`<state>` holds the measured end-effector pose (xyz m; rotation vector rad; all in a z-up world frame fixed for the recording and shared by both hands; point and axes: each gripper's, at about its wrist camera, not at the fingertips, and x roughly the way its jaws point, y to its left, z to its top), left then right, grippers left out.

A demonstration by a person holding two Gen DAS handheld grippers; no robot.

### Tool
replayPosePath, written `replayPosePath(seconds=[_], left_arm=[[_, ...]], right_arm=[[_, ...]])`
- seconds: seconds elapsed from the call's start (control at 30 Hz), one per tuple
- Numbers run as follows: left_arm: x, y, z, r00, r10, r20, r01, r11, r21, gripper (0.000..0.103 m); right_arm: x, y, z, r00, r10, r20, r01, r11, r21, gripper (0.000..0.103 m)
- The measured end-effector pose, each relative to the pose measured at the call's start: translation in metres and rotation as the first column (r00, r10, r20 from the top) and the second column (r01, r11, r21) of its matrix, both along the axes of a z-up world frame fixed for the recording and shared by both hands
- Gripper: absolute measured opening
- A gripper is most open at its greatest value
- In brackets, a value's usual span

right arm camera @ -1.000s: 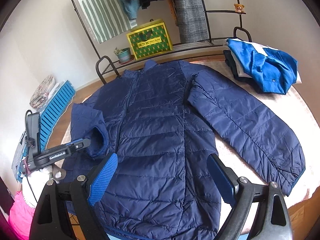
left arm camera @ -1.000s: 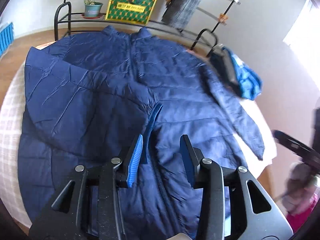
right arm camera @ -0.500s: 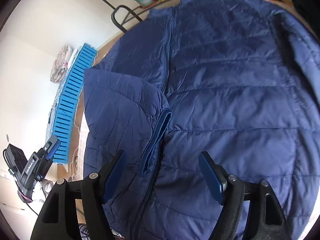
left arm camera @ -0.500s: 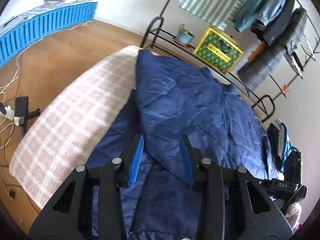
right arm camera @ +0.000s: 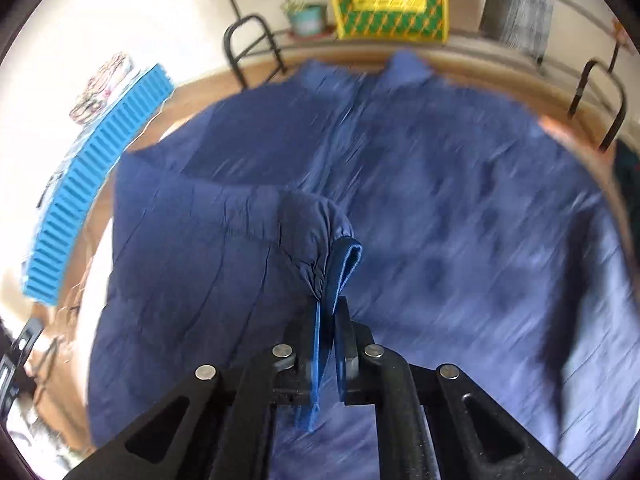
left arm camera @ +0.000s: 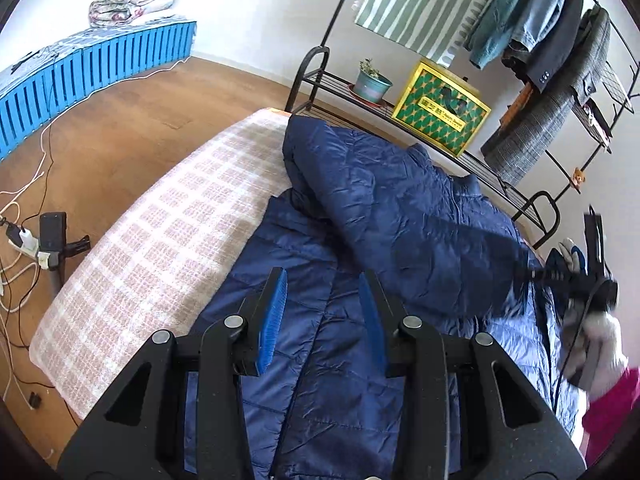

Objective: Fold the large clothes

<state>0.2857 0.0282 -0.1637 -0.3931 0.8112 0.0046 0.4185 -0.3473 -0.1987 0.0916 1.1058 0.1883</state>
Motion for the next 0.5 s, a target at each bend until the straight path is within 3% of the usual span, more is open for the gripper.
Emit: replayPosePath(seconds=[0.17,0.37,0.5], left_arm=[[0.004,-0.021,0.006,0.999,-0.036,0.015,0.036,0.999,0.036,0.038],[0.012,-0.040,0.004,0.997,-0.071,0.007,0.070,0.996,0.047,0.038],[0.014,-0.047,0.004,0.997,-0.080,0.010,0.080,0.995,0.054,0.038]], right_arm=[[0.043,-0.041,-0.003,0.991,-0.117,0.066,0.121,0.991,-0.062,0.004],[0.066,-0.078,-0.019,0.982,-0.180,0.051,0.181,0.983,-0.006,0.004],[0.072,-0.091,-0.039,0.979,-0.203,-0.031,0.205,0.975,0.091,0.004]])
